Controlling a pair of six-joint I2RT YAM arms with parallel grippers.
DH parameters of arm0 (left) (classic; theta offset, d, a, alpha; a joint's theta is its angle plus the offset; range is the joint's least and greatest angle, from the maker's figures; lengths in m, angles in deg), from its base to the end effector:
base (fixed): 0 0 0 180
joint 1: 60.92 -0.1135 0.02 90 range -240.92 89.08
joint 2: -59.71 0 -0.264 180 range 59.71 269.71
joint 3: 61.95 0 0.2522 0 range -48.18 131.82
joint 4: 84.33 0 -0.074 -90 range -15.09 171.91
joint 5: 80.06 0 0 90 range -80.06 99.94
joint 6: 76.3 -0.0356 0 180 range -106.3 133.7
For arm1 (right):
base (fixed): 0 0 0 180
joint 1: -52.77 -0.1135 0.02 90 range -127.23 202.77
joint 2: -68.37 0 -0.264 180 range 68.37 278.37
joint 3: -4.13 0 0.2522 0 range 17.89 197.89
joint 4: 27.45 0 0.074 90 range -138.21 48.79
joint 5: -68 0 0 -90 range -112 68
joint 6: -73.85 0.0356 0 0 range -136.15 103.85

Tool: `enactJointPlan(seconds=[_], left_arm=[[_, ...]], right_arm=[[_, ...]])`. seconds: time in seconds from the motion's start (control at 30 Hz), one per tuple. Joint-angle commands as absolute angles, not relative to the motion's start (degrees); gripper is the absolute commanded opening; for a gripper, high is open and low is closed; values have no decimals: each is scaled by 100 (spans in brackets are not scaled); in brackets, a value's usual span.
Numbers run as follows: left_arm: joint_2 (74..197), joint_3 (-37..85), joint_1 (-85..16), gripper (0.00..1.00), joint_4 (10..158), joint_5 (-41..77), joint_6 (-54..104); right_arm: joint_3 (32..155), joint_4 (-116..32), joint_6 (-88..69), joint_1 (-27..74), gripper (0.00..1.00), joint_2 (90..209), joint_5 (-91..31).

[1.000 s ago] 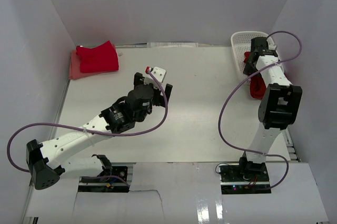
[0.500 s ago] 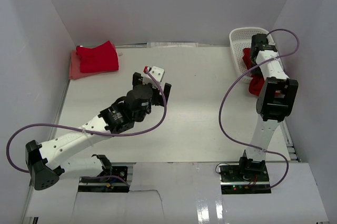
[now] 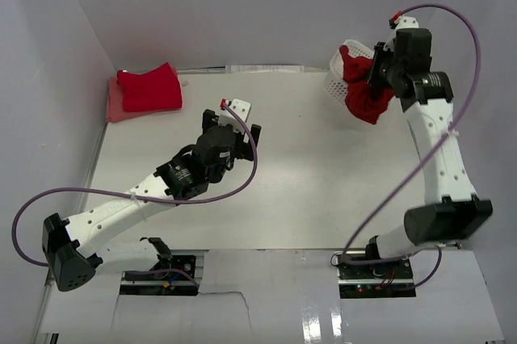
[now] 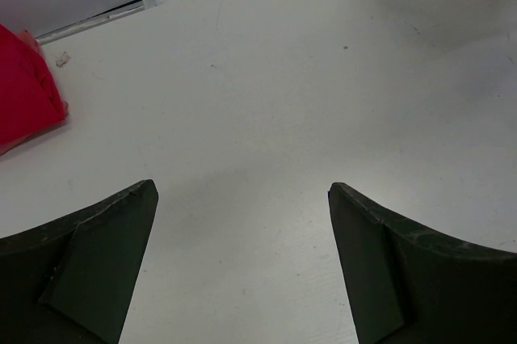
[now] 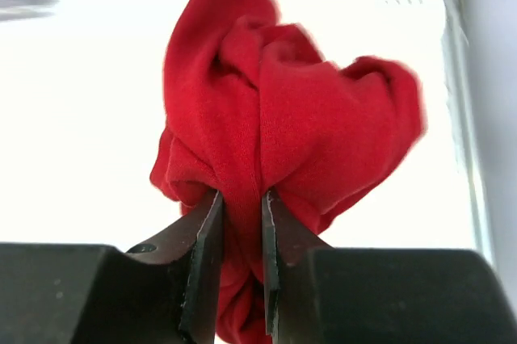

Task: Fold and stack the t-shirts
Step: Grab crumpled tshirt from bin with the right arm, then move the tshirt to the center of the board

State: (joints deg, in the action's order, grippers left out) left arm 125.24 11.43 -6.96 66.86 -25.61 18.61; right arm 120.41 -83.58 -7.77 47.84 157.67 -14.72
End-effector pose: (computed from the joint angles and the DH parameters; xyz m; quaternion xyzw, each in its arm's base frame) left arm 0.1677 -0.1953 0.3514 0.1683 0.7856 -0.0461 0.5936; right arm 0.3361 0.0245 0.4387 0.0580 0.8592 0.0042 0.5083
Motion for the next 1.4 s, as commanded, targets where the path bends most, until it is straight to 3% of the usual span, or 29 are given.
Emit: enactJointPlan(seconds=[0.0,0.07,0.17,0.33,0.57,0.7,0.73,0.77,0.8,0.83,0.87,1.17,1.37], left_arm=[[12544,1184,-792,98,6653,-2495,1950],[12571,1202,-871,98,6626,-2460,1977],[12606,1246,-950,98,6600,-2328,2029],[12624,1272,-1020,98,6530,-2600,2134],[12404,1377,-1415,98,6310,-3215,2688],[12360,1439,-1714,98,6170,-3268,2838],[12343,1439,-1741,98,6143,-3260,2847],[12325,1439,-1767,98,6134,-3268,2873],[12299,1448,-1794,98,6125,-3277,2873],[12281,1448,-1811,98,6125,-3295,2882],[12272,1439,-1820,98,6125,-3312,2891],[12281,1492,-1873,98,6038,-3365,2926],[12272,1492,-1952,98,6011,-3207,2970]], right_arm=[[11580,-7617,-781,4469,8,14774,-1844],[11649,-8136,-885,4477,8,15053,-1104],[11685,-8506,-877,4512,8,15467,-1039],[11159,-8121,-798,4381,8,15355,-3206],[11281,-8568,-973,2978,8,14942,-3816],[10966,-7948,-922,2658,8,14441,-5351],[10877,-7822,-860,2658,11,14327,-5373],[10842,-7795,-781,2658,41,14221,-5278],[10841,-7803,-676,2658,64,14229,-4946],[10833,-7899,-675,2667,99,14325,-4795],[10815,-7952,-683,2667,90,14430,-4645],[11534,-8172,-727,2676,92,16617,-1754],[14647,-9208,-1156,2658,95,19113,-699]])
